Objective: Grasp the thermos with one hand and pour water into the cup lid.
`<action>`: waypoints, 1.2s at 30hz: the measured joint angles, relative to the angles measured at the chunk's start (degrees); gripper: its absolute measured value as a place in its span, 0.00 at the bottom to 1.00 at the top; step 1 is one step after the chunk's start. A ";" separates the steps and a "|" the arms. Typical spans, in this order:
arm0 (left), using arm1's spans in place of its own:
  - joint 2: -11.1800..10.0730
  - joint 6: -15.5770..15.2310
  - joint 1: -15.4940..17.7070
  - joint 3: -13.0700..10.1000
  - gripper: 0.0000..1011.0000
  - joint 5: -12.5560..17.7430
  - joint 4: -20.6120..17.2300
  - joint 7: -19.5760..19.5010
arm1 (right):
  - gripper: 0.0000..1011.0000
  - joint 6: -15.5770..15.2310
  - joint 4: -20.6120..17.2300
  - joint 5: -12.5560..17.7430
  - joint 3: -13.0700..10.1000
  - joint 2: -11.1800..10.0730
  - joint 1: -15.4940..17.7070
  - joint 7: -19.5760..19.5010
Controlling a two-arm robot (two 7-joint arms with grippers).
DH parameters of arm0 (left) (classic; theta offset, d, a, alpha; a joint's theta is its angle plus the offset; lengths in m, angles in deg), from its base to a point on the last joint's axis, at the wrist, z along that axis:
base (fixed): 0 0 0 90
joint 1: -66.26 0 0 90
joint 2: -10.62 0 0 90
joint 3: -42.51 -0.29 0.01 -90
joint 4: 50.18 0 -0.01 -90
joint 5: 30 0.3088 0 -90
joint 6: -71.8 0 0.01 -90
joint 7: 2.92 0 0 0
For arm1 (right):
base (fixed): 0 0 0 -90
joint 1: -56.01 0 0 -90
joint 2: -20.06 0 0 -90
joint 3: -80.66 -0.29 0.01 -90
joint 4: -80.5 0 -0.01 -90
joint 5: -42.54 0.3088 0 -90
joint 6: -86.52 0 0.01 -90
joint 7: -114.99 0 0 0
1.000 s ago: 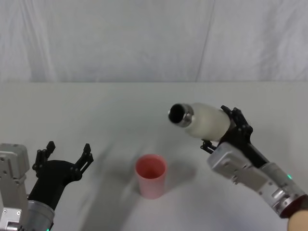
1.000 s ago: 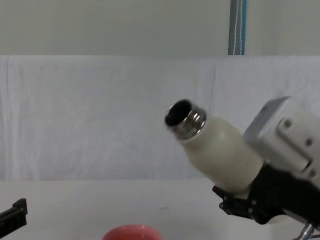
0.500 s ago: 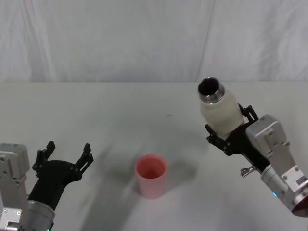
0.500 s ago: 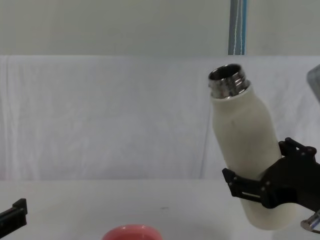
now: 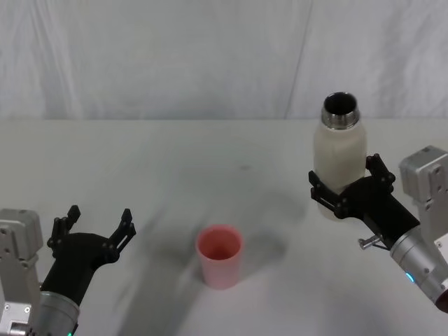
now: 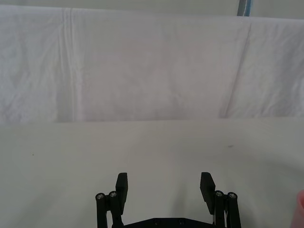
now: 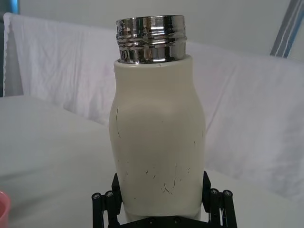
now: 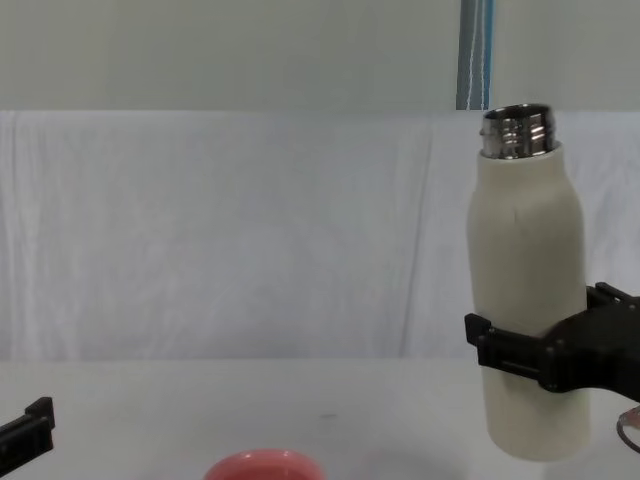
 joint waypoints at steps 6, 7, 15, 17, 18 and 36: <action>0.00 0.00 0.00 0.00 0.99 0.00 0.00 0.00 | 0.95 -1.83 0.48 3.49 -0.59 0.00 -0.24 0.29; 0.00 0.00 0.00 0.00 0.99 0.00 0.00 0.00 | 0.95 -1.83 0.48 3.49 -0.59 0.00 -0.24 0.29; 0.00 0.00 0.00 0.00 0.99 0.00 0.00 0.00 | 0.95 -2.51 1.00 6.54 -0.90 -0.22 -0.27 0.31; 0.00 0.00 0.00 0.00 0.99 0.00 0.00 0.00 | 0.95 -2.73 1.21 7.53 -1.03 -0.24 -0.27 0.32; 0.00 0.00 0.00 0.00 0.99 0.00 0.00 0.00 | 0.95 -2.83 1.31 7.84 -1.05 -0.24 -0.27 0.32; 0.00 0.00 0.00 0.00 0.99 0.00 0.00 0.00 | 0.95 -4.70 4.96 11.18 -0.22 -0.04 -1.35 -1.11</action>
